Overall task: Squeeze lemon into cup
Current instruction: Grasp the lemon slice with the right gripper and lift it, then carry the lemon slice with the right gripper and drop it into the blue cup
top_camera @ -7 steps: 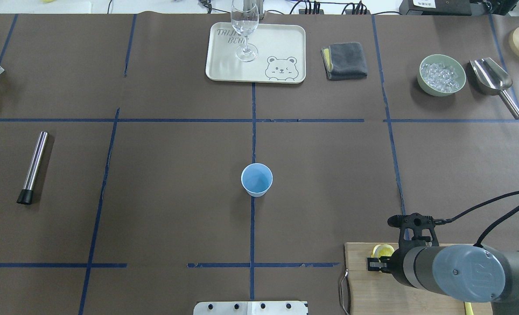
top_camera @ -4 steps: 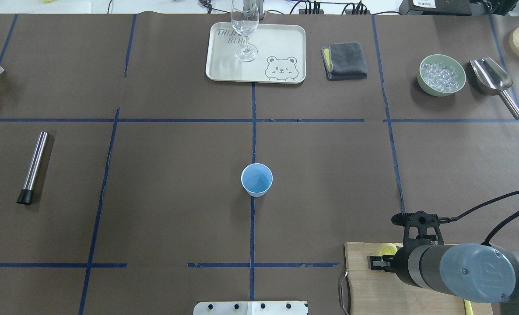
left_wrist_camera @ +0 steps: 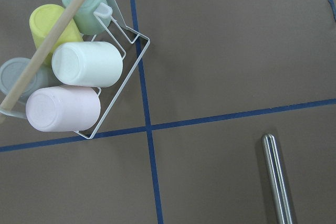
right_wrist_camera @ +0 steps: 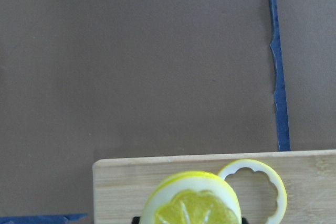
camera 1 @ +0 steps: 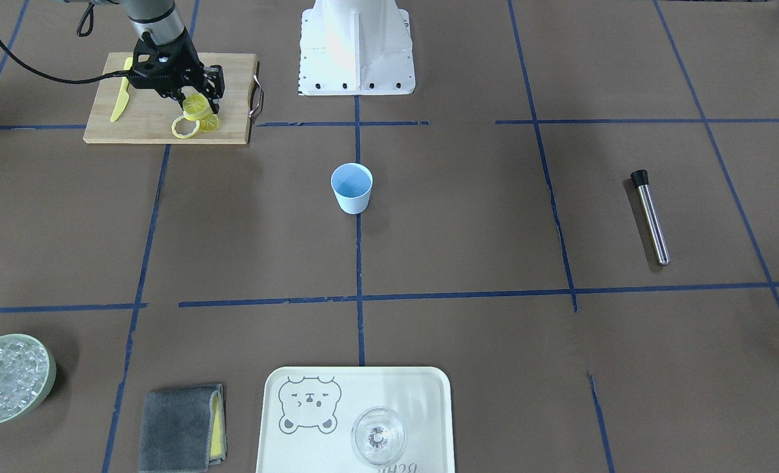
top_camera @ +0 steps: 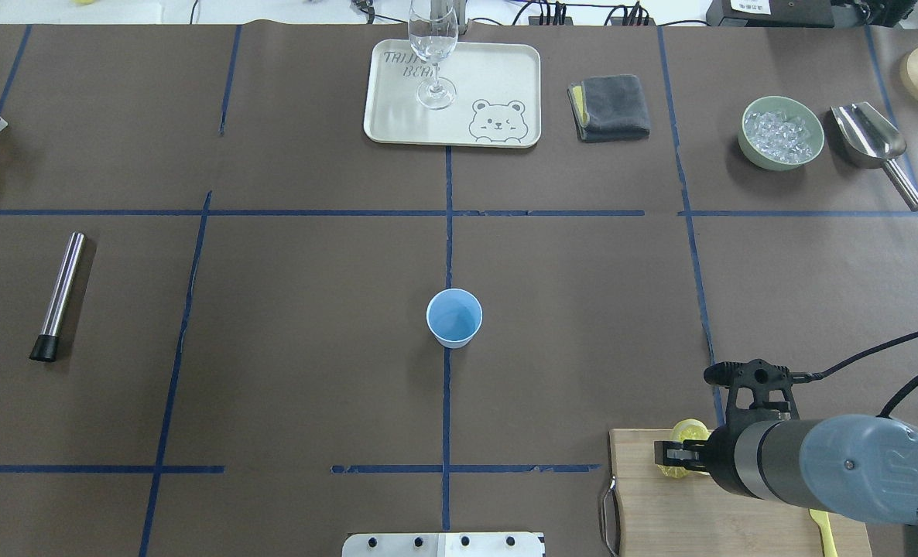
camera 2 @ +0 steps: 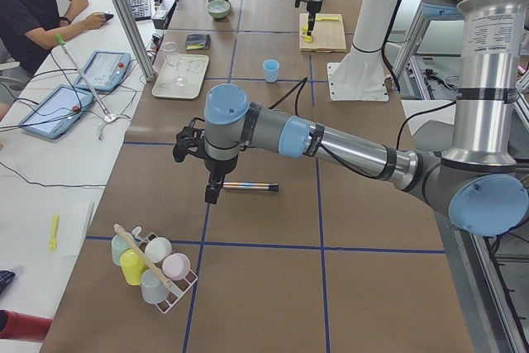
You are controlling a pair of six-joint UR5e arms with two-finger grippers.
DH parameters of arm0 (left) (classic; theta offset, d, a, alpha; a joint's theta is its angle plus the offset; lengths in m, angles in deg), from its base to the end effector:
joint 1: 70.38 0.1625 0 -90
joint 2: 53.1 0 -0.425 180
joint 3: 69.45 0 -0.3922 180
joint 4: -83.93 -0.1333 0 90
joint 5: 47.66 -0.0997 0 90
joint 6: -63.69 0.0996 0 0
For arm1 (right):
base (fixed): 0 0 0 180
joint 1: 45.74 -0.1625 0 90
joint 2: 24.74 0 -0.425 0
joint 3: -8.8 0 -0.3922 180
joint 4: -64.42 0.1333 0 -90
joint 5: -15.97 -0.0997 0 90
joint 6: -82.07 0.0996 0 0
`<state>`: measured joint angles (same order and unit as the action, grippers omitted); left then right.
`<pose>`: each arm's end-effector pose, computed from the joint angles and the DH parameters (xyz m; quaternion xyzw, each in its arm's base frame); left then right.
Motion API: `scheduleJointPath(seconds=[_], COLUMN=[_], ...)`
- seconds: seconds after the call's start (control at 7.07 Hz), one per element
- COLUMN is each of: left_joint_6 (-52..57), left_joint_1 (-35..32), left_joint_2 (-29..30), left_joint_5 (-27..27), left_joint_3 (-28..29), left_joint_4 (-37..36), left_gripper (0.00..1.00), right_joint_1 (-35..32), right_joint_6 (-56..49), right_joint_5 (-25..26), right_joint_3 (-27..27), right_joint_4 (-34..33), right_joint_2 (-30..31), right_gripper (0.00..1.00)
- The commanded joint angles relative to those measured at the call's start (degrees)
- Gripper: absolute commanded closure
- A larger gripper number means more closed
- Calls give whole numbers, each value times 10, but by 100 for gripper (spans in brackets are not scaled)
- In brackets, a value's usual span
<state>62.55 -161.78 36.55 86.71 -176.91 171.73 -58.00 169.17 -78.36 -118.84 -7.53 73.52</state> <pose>-0.0755 -0.4852 0.5153 0.1210 0.3741 0.0286 0.9190 -0.3850 -0.2124 0.3844 0.0187 -0.4030 0.0595 0.9131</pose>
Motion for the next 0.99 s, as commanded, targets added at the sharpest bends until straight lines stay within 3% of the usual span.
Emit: scheduleJointPath(seconds=[0.0, 0.14, 0.28, 0.57, 0.85], left_joint_6=[0, 0, 0, 0, 1], left_joint_1=[0, 0, 0, 0, 0], left_joint_2=[0, 0, 0, 0, 0], left_joint_5=[0, 0, 0, 0, 0], left_joint_3=[1, 1, 2, 4, 6], left_joint_4=[0, 0, 1, 1, 1], left_gripper=[0, 0, 0, 0, 0], right_joint_1=[-34, -51, -78, -112, -122], right_joint_6=[-1, -3, -6, -16, -26], right_joint_5=[-35, -52, -71, -93, -85], right_joint_3=[1, 4, 3, 11, 112], right_joint_4=[0, -14, -69, -238, -283], right_joint_2=[-15, -38, -93, -258, -414], right_gripper=[38, 38, 38, 38, 38])
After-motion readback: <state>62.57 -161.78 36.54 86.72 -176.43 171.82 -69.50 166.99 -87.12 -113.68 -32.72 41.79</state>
